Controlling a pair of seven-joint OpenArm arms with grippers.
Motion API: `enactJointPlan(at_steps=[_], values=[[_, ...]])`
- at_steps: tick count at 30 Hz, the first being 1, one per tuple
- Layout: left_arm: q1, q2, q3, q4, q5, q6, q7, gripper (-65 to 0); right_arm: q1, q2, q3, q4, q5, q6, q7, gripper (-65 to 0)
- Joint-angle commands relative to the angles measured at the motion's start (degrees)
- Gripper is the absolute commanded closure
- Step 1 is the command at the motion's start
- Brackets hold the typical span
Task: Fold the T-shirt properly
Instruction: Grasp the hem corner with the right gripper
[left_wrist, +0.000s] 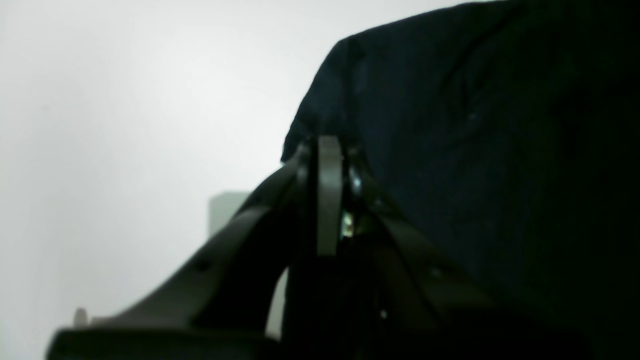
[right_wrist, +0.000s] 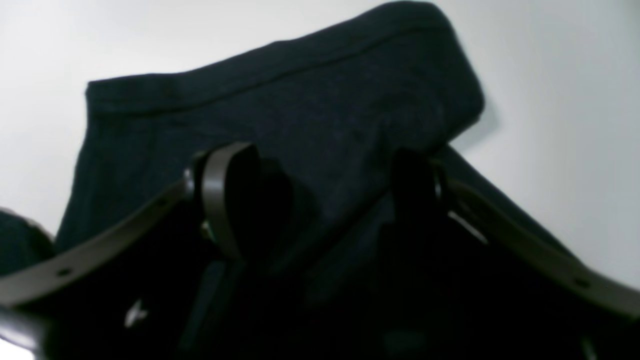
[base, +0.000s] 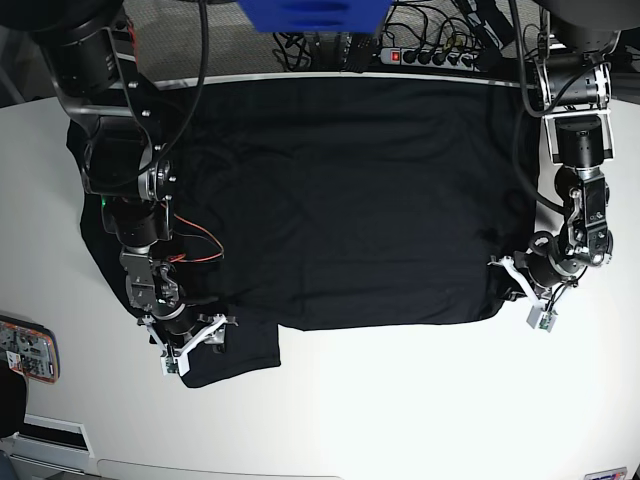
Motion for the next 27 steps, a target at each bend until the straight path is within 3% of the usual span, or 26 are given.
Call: enactJointPlan(at_steps=[1, 27], values=[[-1.42, -1.07, -0.20, 0.97, -0.64, -0.07, -1.12, 0.0, 2.19, 0.32, 0.07, 0.95, 0.49, 0.31, 1.17, -40.1], [-1.42, -1.77, 0.15, 0.97, -0.64, -0.07, -1.12, 0.0, 2.19, 2.34, 0.07, 5.43, 0.58, 0.31, 1.08, -40.1]])
